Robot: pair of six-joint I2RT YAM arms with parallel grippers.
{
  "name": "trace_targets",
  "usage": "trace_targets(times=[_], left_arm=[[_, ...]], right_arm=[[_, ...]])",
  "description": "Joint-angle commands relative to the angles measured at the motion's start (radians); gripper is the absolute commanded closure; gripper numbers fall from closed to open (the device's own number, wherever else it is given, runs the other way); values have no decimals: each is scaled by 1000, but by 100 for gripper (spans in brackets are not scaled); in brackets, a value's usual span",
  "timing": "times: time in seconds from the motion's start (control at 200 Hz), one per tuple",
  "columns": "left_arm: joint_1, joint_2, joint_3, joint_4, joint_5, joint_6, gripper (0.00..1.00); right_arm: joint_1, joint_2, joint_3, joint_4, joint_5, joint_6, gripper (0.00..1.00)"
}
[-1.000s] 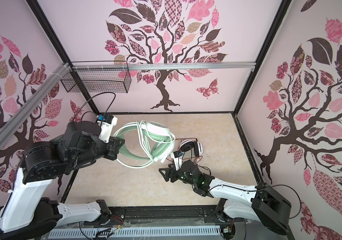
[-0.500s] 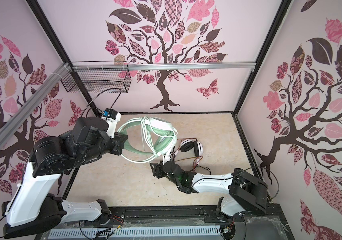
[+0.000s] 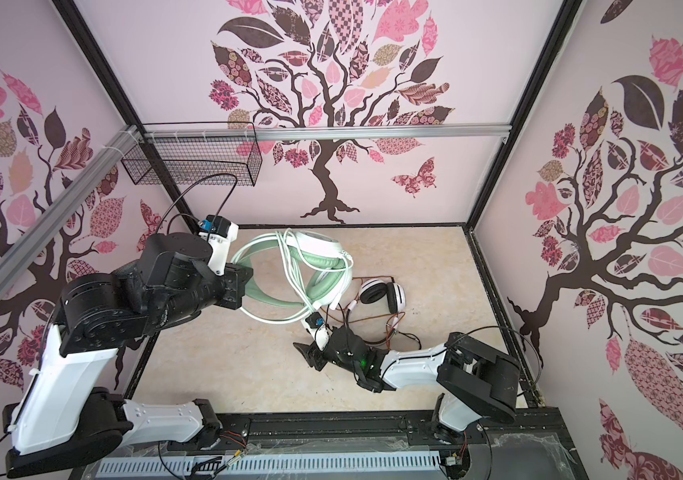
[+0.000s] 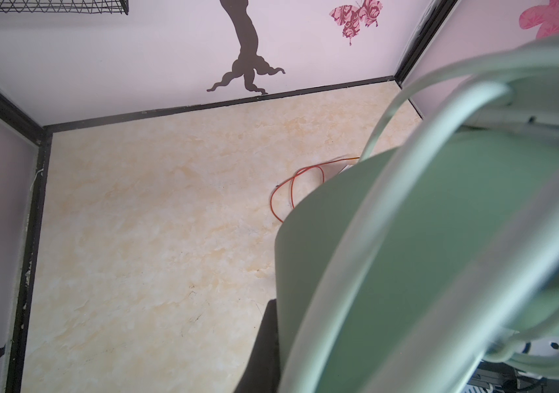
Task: Wrap the headphones
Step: 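Lower the right gripper toward the cable plug near the robot, then grasp the mint-green cable just behind its plug with the right gripper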
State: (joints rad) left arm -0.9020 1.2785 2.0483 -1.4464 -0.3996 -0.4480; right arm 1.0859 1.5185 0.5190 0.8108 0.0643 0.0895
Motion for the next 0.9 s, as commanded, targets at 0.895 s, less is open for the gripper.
trace_targets(times=[0.895], left_arm=[[0,-24,76,55,8,-26,100]], right_arm=[[-183,375,66,554,-353,-355,22]])
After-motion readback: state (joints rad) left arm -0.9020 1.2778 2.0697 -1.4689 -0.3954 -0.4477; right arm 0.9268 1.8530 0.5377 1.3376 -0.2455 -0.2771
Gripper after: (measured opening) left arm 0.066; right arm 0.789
